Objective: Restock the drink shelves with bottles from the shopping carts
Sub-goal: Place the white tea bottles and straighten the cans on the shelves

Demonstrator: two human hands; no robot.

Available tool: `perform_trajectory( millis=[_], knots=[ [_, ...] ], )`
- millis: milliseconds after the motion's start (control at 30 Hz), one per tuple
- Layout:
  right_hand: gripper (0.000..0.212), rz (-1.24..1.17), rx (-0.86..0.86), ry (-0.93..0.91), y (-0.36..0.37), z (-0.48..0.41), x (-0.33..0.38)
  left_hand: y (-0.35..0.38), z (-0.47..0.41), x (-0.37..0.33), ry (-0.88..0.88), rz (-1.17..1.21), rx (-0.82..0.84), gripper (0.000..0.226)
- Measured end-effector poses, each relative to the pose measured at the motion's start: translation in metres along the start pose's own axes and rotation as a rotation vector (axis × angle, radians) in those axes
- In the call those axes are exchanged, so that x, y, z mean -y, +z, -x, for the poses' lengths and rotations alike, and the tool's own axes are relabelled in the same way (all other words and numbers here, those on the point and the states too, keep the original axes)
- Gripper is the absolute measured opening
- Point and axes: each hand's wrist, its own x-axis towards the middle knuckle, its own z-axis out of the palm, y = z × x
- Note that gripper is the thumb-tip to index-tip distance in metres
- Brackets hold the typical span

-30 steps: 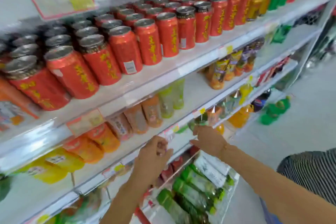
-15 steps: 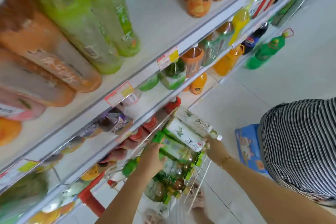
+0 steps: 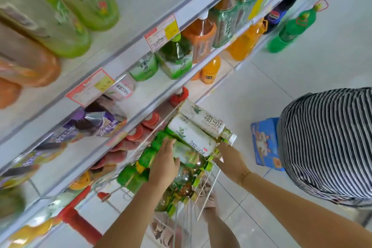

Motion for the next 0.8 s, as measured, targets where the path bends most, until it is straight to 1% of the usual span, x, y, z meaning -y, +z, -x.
perform_trajectory(
  millis=[100,133,200,233,300,333,367,433,533,600,700,767,800],
  knots=[
    [0.031,-0.144,-0.030,-0.063,-0.005,0.024,0.002,-0.017,-0.002,-0.013,0.126,-0.070,-0.021,0.067],
    [0.028,-0.187,-0.040,-0.059,-0.009,0.031,0.005,-0.023,-0.003,-0.018,0.171,-0.085,-0.007,0.069],
    [0.026,-0.251,-0.113,-0.095,-0.023,0.043,0.014,-0.033,-0.008,-0.025,0.261,-0.098,0.042,0.076],
    [0.028,-0.275,-0.189,-0.152,-0.031,0.047,0.017,-0.037,-0.011,-0.027,0.295,-0.103,0.080,0.080],
    [0.032,-0.258,-0.358,-0.322,-0.051,0.049,0.024,-0.042,-0.015,-0.033,0.315,-0.104,0.144,0.085],
    [0.030,-0.256,-0.417,-0.393,-0.062,0.048,0.027,-0.043,-0.017,-0.037,0.304,-0.093,0.163,0.087],
    [0.025,-0.272,-0.440,-0.439,-0.072,0.045,0.030,-0.043,-0.018,-0.042,0.283,-0.061,0.181,0.089],
    [0.018,-0.302,-0.423,-0.500,-0.092,0.039,0.034,-0.043,-0.019,-0.051,0.207,0.064,0.212,0.089],
    [0.017,-0.246,-0.408,-0.548,-0.116,0.035,0.033,-0.045,-0.019,-0.058,0.100,0.232,0.262,0.083],
    [0.017,-0.262,-0.387,-0.583,-0.132,0.035,0.030,-0.046,-0.018,-0.059,0.107,0.267,0.281,0.084],
    [0.020,-0.313,-0.290,-0.630,-0.154,0.032,0.030,-0.047,-0.016,-0.059,0.094,0.329,0.271,0.082],
    [0.023,-0.341,-0.243,-0.606,-0.163,0.028,0.037,-0.051,-0.014,-0.058,0.089,0.369,0.263,0.079],
    [0.023,-0.424,-0.208,-0.546,-0.166,0.025,0.041,-0.054,-0.013,-0.057,0.085,0.378,0.268,0.078]
  ],
)
